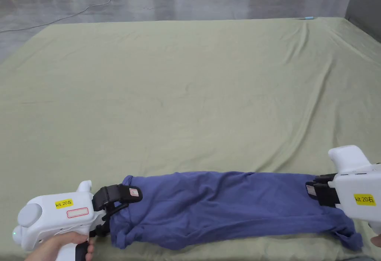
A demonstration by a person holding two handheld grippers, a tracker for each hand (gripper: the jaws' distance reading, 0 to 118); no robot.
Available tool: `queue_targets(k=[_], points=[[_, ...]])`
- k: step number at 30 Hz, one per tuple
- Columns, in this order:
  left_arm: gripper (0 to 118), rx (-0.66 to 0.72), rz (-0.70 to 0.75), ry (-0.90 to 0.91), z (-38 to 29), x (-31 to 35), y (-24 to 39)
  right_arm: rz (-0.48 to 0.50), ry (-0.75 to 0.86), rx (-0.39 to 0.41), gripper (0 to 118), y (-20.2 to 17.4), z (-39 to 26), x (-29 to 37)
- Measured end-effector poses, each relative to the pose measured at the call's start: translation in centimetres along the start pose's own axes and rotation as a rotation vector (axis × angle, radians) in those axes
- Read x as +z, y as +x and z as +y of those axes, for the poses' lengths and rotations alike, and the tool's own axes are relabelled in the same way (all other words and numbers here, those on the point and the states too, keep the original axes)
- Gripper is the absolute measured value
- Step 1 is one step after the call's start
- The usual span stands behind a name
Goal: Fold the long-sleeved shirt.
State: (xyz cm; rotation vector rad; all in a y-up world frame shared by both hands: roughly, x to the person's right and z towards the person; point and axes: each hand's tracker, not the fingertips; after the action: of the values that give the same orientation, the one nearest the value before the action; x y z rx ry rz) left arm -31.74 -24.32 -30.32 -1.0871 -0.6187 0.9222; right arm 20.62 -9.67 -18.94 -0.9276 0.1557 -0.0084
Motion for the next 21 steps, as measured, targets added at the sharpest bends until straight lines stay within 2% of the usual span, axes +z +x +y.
queue_targets(k=[3,5,6,7,8,9,10,12,14,21], points=[[118,0.063,-0.166,-0.032,-0.4,-2.7,-0.8,0.000,-0.005,-0.006,0,-0.2,0.0,-0.4],[115,0.013,-0.158,-0.019,-0.5,-4.0,-0.3,0.001,-0.003,-0.007,0,-0.4,-0.1,-0.3],[96,-0.033,-0.132,-0.020,0.2,-4.6,-0.4,0.000,-0.001,-0.009,0,-0.5,-0.1,-0.1],[41,-0.066,-0.084,-0.015,0.2,-4.7,-0.2,-0.003,0.001,-0.011,0,-0.6,-0.1,0.0],[9,-0.099,-0.005,-0.014,0.4,-4.8,0.0,-0.004,0.005,-0.015,0,-0.7,-0.2,0.2],[8,-0.128,0.126,-0.026,0.5,-5.2,-0.1,-0.006,0.006,-0.018,0,-0.2,-0.2,0.1],[8,-0.143,0.108,-0.078,0.2,-5.2,0.5,-0.012,0.007,-0.020,0,-0.3,-0.3,0.3],[8,-0.171,0.047,-0.043,0.7,-4.2,0.9,-0.017,0.012,-0.022,0,-0.4,-0.5,0.9],[8,-0.206,0.072,-0.028,0.9,-2.6,1.6,-0.021,0.016,-0.029,0,-0.3,-0.6,1.4],[8,-0.172,0.168,0.109,3.4,5.8,0.2,-0.027,0.024,-0.029,0,-0.5,-0.4,1.8]])
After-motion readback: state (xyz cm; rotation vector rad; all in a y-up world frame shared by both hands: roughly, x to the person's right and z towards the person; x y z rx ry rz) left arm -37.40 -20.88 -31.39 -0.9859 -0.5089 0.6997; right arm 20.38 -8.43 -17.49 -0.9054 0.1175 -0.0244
